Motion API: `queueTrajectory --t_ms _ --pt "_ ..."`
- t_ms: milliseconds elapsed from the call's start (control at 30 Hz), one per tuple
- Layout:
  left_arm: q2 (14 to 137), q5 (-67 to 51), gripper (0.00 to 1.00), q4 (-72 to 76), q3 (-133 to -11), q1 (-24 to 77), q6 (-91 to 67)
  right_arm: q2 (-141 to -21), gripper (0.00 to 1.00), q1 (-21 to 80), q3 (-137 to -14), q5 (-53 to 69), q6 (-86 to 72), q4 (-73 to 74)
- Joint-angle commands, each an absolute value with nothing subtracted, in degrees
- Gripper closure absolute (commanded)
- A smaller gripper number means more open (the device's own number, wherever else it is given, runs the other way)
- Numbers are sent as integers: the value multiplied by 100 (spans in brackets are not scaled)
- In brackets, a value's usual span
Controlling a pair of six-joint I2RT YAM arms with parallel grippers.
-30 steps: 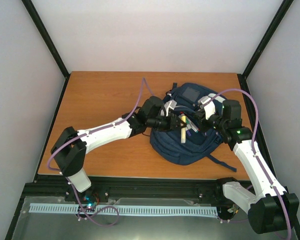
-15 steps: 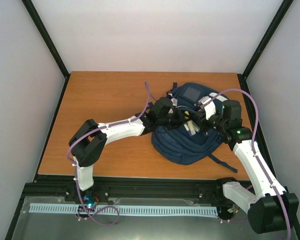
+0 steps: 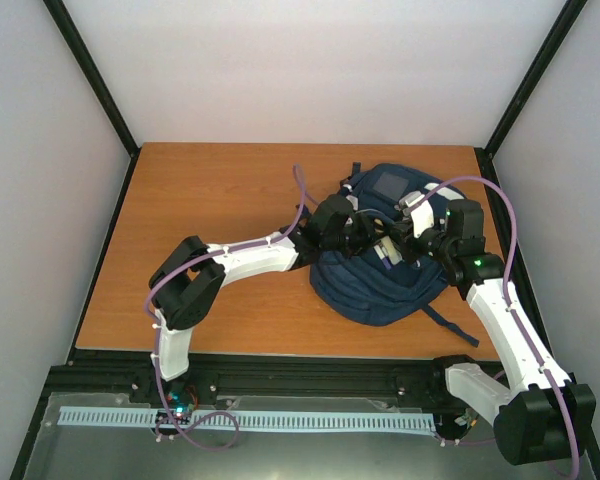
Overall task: Pack the student bag
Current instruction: Place the stationery in the student bag.
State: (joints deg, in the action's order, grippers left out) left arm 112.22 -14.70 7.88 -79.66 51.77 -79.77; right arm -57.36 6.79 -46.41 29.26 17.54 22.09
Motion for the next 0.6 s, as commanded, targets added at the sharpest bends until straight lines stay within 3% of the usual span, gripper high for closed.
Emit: queueTrajectory --t_ms 0,233,567 --pt "11019 -1193 70 596 -8167 5227 -8054 -5644 97 686 -4694 3312 1767 1740" --pt "10706 -1162 57 394 -8110 5305 -8002 -5663 97 686 -4694 3296 1776 1744" --pt "10382 -1823 53 -669 -8291 5502 -7378 -5616 97 686 -4695 3260 1790 1757"
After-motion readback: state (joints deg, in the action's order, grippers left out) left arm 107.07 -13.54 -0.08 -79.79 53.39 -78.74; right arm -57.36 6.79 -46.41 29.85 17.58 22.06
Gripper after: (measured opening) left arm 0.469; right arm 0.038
